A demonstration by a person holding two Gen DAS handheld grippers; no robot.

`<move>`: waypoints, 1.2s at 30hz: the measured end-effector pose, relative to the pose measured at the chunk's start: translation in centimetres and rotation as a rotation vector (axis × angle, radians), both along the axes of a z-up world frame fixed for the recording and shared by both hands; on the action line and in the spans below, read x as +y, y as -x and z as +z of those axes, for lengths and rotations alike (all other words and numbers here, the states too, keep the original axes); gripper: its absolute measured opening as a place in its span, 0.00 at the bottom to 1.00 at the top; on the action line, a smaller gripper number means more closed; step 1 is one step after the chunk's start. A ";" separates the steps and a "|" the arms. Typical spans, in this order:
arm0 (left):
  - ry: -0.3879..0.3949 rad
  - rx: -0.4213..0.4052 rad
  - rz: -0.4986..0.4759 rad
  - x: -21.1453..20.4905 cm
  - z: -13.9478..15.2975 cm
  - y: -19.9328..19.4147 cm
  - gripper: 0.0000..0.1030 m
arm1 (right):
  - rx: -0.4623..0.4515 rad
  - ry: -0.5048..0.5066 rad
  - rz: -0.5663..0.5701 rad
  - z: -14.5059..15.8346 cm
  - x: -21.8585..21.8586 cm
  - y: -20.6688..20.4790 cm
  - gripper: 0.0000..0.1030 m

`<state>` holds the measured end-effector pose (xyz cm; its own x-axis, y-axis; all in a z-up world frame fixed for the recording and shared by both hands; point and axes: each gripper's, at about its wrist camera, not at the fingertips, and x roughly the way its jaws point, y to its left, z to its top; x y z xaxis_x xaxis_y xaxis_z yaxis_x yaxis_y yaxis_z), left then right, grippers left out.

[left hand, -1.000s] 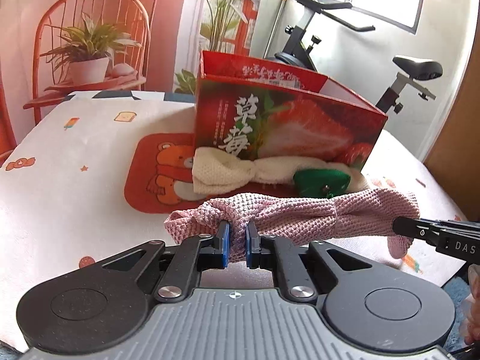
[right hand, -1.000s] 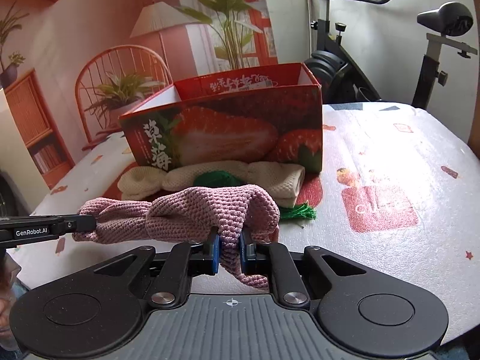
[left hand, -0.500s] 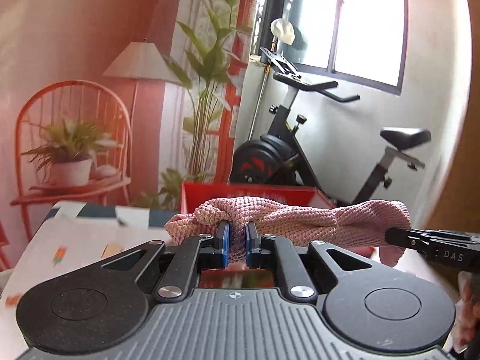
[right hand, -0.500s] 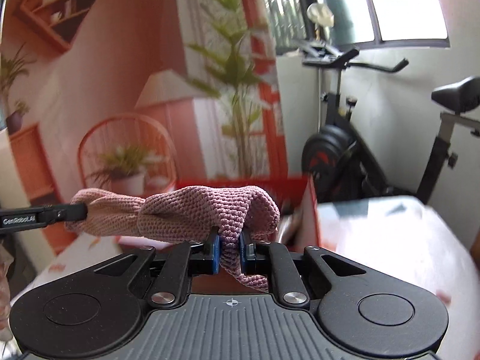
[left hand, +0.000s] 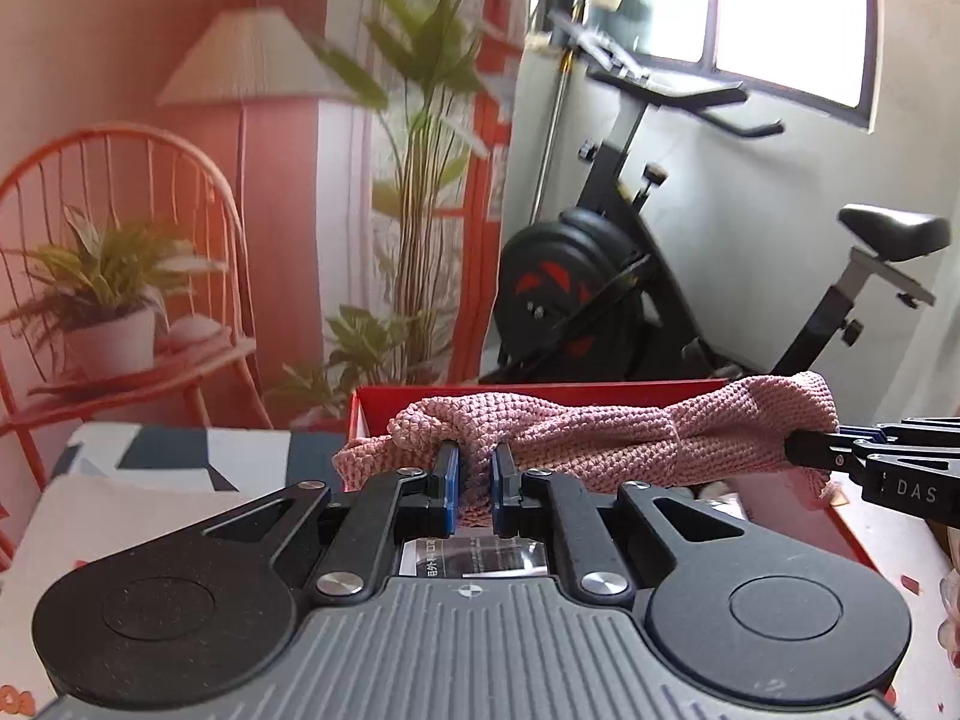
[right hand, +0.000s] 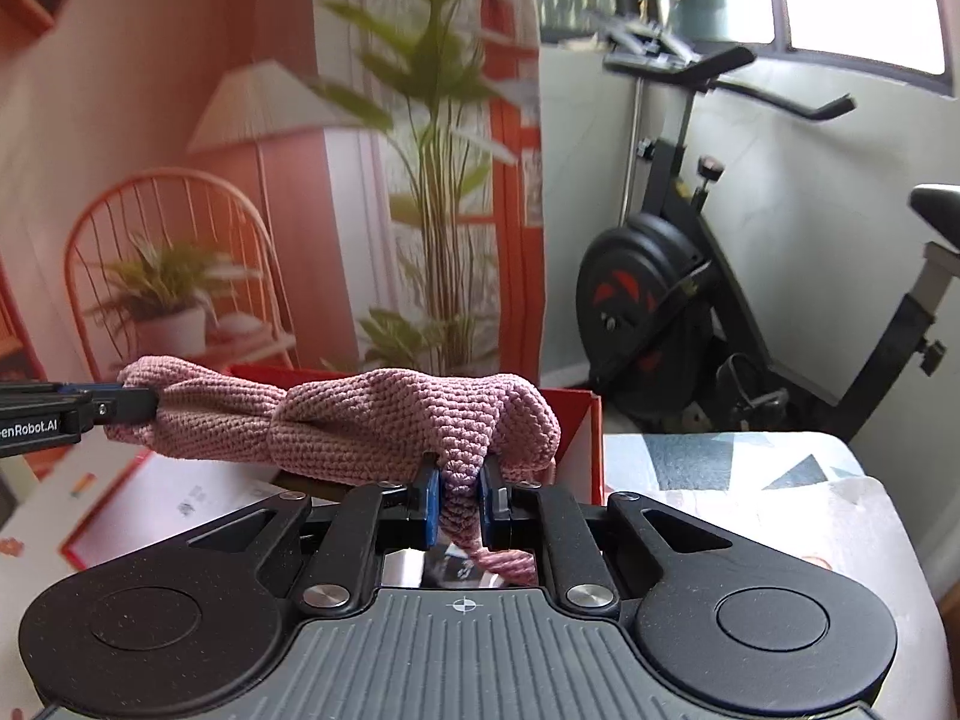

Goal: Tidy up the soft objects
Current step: 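Lift the pink towel with the left tool over the red box, then lower the pink towel into the box and open the left tool, then move the left tool to the green knit pouch beside the box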

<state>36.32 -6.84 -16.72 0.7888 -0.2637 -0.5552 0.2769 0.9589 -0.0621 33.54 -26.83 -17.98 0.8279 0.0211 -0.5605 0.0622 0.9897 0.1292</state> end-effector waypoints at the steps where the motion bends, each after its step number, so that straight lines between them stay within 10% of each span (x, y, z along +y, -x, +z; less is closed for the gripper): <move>1: -0.004 0.026 -0.005 -0.1 -0.4 -1.0 0.11 | 0.018 -0.002 0.002 -0.3 -0.2 -0.9 0.11; 9: -0.035 0.089 -0.065 -0.5 -2.7 -4.8 0.14 | 0.110 -0.017 0.033 -2.5 -1.6 -5.5 0.15; 13: -0.046 0.085 -0.072 -0.5 -3.0 -4.6 0.46 | 0.130 -0.033 0.024 -3.4 -2.0 -5.9 0.25; 16: -0.054 0.052 -0.084 -0.4 -2.4 -3.7 0.51 | 0.112 -0.052 0.014 -3.3 -2.0 -5.0 0.31; 36: 0.075 0.018 -0.126 3.4 -1.8 11.8 0.58 | -0.158 0.020 0.081 -1.3 2.5 12.6 0.41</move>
<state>24.49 -3.40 -18.51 0.7370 -0.4013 -0.5439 0.3933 0.9090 -0.1378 20.97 -24.30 -19.32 0.9019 0.0817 -0.4241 -0.0376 0.9931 0.1114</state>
